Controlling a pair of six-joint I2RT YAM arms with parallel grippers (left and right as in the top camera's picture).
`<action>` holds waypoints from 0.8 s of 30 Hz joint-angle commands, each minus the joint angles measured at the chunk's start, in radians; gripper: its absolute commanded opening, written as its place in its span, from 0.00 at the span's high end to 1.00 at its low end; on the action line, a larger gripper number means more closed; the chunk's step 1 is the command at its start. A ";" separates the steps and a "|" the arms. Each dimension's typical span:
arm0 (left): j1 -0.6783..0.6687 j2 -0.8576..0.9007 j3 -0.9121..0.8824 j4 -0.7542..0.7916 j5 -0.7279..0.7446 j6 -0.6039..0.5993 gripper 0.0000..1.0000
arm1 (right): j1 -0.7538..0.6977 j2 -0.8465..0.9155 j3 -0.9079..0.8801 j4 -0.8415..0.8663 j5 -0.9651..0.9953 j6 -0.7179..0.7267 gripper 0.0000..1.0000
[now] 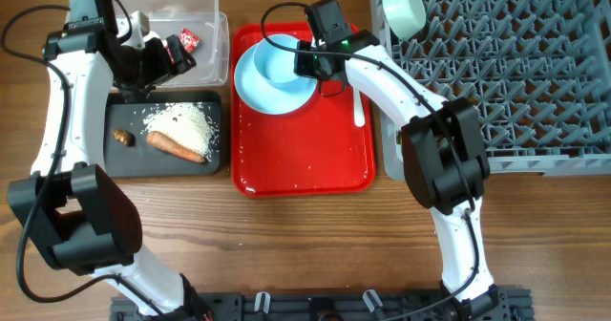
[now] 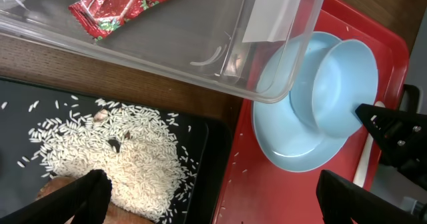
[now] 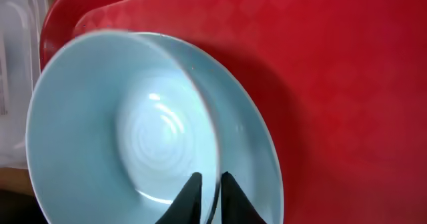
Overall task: Sort waste into correct bins and load items into the dishwasher rack
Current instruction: 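Release the green bowl in the rack and move right gripper to blue bowl, then place the light-blue bowl in the rack with the right gripper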
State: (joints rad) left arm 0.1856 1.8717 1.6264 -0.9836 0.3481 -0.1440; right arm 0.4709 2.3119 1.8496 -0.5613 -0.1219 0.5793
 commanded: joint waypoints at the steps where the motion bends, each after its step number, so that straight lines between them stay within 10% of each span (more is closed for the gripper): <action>1: 0.000 -0.027 0.017 0.003 -0.002 0.001 0.00 | 0.004 0.030 -0.003 -0.002 0.025 0.026 0.96; 10: 0.000 -0.027 0.016 0.003 -0.002 0.001 0.00 | -0.061 -0.236 0.026 -0.032 0.052 -0.097 0.96; 15: 0.000 -0.027 0.017 0.003 -0.002 0.001 0.00 | -0.129 -0.493 0.026 -0.218 0.929 -0.147 0.96; 24: 0.000 -0.027 0.016 0.003 -0.002 0.001 0.00 | -0.377 -0.324 0.020 0.016 1.218 -0.794 0.96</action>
State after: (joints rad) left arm 0.1856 1.8717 1.6264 -0.9836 0.3481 -0.1440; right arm 0.1314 1.9137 1.8706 -0.6403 1.0466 0.1043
